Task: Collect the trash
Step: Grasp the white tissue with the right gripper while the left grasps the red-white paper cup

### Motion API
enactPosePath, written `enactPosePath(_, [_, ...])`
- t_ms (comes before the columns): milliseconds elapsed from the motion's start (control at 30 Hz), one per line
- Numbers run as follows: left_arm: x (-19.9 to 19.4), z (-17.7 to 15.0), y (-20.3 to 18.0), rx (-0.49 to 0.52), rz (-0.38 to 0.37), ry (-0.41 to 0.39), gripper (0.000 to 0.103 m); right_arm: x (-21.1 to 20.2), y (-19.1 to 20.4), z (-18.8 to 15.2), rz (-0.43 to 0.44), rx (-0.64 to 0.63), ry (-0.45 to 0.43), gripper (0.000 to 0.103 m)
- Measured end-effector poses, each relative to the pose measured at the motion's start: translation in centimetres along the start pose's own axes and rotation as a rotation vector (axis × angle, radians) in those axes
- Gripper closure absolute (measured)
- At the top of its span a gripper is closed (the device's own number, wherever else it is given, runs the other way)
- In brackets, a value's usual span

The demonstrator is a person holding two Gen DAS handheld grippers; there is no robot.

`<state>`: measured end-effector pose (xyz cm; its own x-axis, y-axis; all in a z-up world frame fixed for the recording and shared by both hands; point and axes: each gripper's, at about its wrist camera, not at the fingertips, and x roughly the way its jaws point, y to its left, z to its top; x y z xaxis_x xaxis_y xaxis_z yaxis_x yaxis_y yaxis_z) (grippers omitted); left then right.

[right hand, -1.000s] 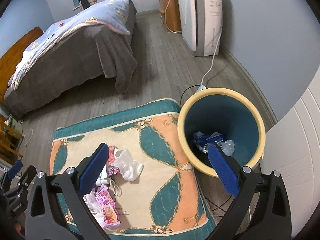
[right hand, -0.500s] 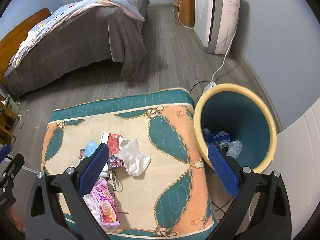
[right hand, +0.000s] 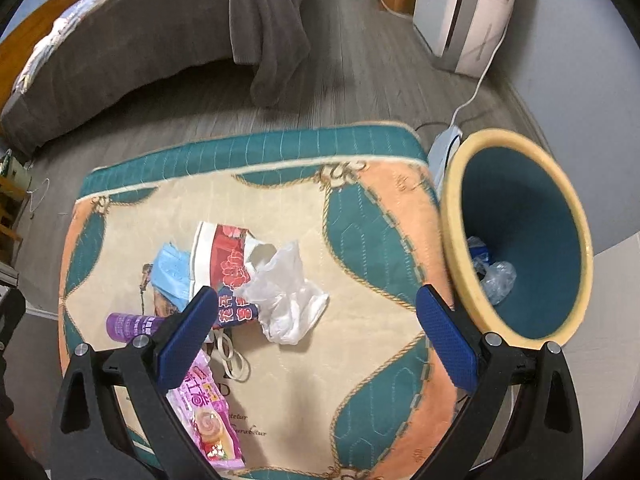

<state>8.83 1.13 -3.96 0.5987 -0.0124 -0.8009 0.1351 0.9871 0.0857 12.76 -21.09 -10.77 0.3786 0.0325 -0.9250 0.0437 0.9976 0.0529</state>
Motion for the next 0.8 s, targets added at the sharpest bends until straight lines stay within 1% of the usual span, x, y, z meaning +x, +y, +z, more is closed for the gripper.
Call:
enactPosePath(133, [1.4, 0.3, 0.2, -0.002, 0.015, 0.019, 0.007, 1.3, 0.4, 0.4, -0.002, -0.011, 0.019, 0.008])
enactPosePath(200, [2.1, 0.4, 0.5, -0.024, 0.007, 0.033, 0.007, 2.0, 0.2, 0.5, 0.009, 0.005, 0.041, 0.012])
enactPosePath(267, [2.7, 0.5, 0.8, -0.058, -0.012, 0.05, 0.007, 3.0, 0.0, 0.3, 0.031, 0.037, 0.076, 0.024])
enactPosePath(300, [3.0, 0.6, 0.9, -0.078, -0.024, 0.061, 0.007, 3.5, -0.1, 0.2, 0.046, 0.046, 0.098, 0.028])
enactPosePath(333, [3.2, 0.6, 0.9, -0.094, -0.035, 0.071, 0.007, 3.9, -0.1, 0.1, 0.058, 0.047, 0.113, 0.042])
enactPosePath(367, [3.4, 0.6, 0.8, -0.1, -0.038, 0.076, 0.007, 4.3, 0.0, -0.1, 0.079, 0.044, 0.135, 0.06])
enactPosePath(400, [3.5, 0.6, 0.6, -0.098, -0.037, 0.08, 0.007, 4.5, 0.0, -0.2, 0.095, 0.039, 0.153, 0.069])
enactPosePath(433, [3.5, 0.6, 0.4, -0.091, -0.032, 0.079, 0.007, 4.6, 0.0, -0.3, 0.106, 0.029, 0.166, 0.086])
enactPosePath(467, [3.5, 0.6, 0.0, -0.076, -0.023, 0.075, 0.007, 4.5, 0.0, -0.2, 0.11, 0.02, 0.167, 0.092])
enactPosePath(533, [3.4, 0.7, -0.8, -0.047, -0.007, 0.066, 0.007, 3.7, -0.5, -0.1, 0.111, 0.011, 0.138, 0.096])
enactPosePath(633, [3.3, 0.7, -2.0, -0.028, -0.006, 0.067, 0.007, 2.5, -1.6, 0.0, 0.114, 0.017, 0.098, 0.096])
enactPosePath(733, [3.4, 0.9, -3.7, 0.001, -0.012, 0.07, 0.007, 1.5, -3.4, 0.0, 0.09, 0.031, 0.072, 0.096])
enactPosePath(800, [3.6, 1.0, -4.8, 0.019, -0.02, 0.071, 0.007, 0.8, -4.9, 0.1, 0.094, 0.06, 0.052, 0.096])
